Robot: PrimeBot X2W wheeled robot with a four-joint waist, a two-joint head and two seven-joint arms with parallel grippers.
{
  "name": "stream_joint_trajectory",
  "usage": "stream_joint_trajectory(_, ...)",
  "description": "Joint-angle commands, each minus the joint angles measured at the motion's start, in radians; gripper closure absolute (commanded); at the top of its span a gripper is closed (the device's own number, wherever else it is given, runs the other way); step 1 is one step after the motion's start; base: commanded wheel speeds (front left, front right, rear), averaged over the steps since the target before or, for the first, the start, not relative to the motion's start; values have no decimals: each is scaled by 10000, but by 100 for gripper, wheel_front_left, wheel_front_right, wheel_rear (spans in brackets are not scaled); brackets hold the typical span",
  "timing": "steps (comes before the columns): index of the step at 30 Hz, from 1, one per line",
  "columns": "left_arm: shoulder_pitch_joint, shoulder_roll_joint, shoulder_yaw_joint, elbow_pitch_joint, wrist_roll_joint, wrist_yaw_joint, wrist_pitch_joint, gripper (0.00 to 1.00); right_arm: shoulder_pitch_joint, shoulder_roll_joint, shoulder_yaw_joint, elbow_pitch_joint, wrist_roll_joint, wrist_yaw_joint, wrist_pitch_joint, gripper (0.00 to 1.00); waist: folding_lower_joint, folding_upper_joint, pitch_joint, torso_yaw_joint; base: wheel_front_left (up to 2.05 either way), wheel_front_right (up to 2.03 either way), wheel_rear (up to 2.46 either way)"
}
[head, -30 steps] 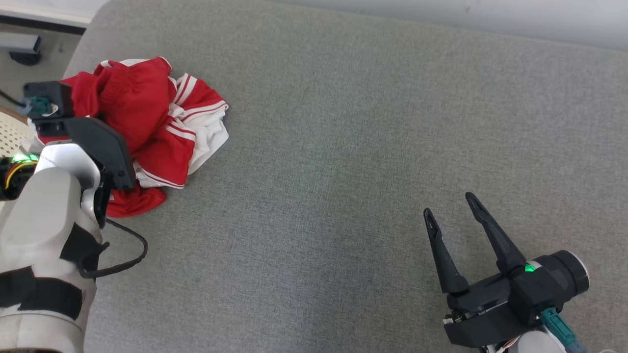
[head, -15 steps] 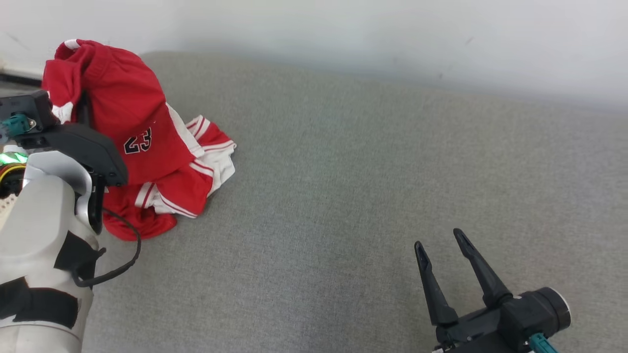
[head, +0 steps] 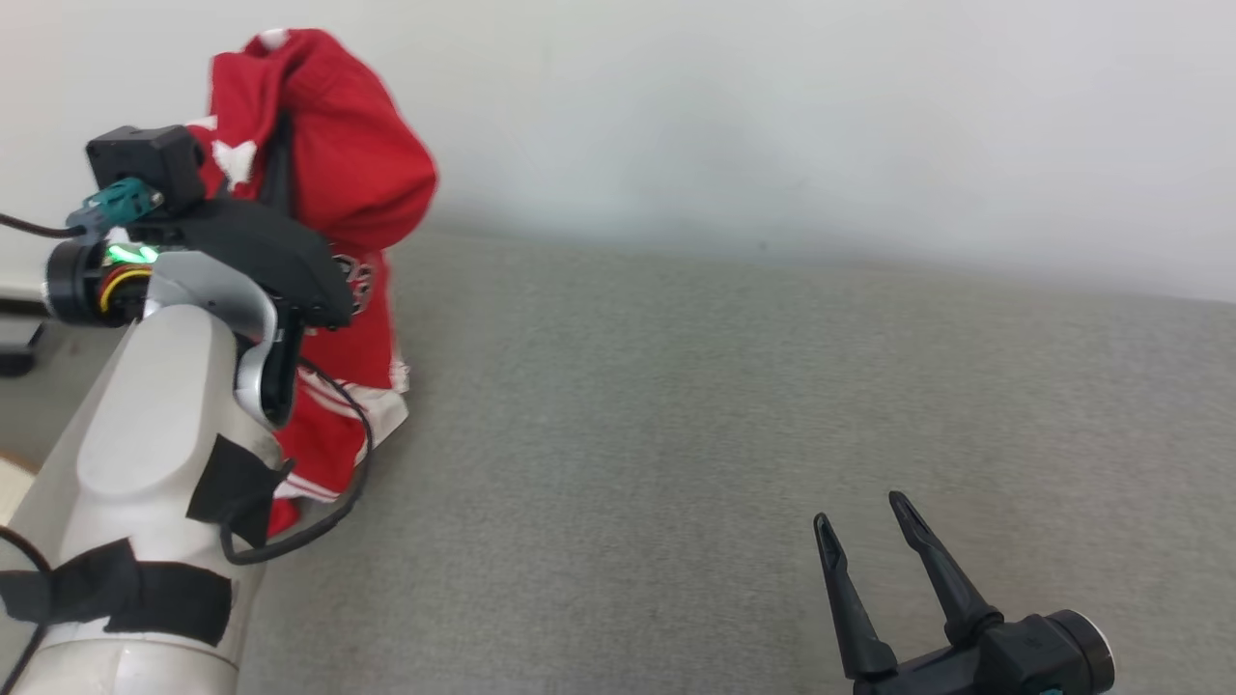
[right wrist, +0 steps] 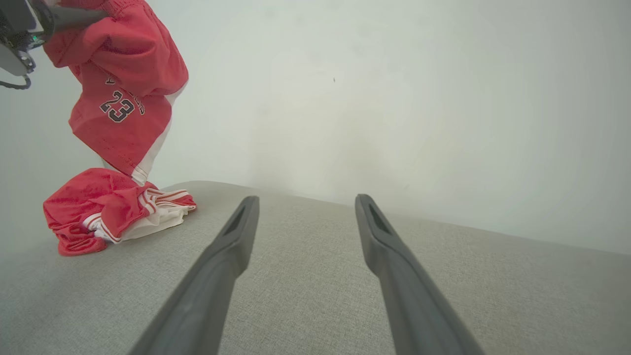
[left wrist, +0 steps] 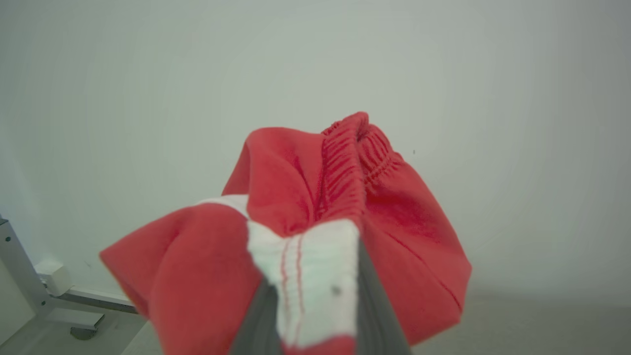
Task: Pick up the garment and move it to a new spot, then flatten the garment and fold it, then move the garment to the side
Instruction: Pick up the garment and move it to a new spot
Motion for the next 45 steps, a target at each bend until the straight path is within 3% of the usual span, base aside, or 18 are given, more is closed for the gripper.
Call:
stream_joint_trajectory(1,204,-44,-52,-311,-125,-13,141,100,135,32,-7,-13,53,-18,-24,0,1,1,-375,-671,0,0,0)
stream_joint_trajectory(13,1111,-456,-881,-2625,-686,-110,1640,100,166,123,-169,-46,71,-18,-22,0,1,1,-427,-2676,0,0,0)
stream_joint_trajectory(23,1659,-913,-2091,-3247,-580,-111,2067,100,-18,119,24,26,230,-18,-22,0,1,1,-98,-3803,0,0,0)
stream_joint_trajectory(28,2052,-978,-3147,-2834,-140,-88,1704,100,-141,110,12,56,304,-18,-22,0,1,1,291,-4151,0,0,0)
stream_joint_trajectory(34,2610,-738,-4799,-2213,223,-85,472,100,-249,139,-75,47,395,-18,-22,0,1,1,795,-4256,0,0,0)
stream_joint_trajectory(45,3572,-513,-6104,-796,58,-85,-1356,100,-214,170,-190,75,380,-18,-22,0,1,1,1001,-3987,0,0,0)
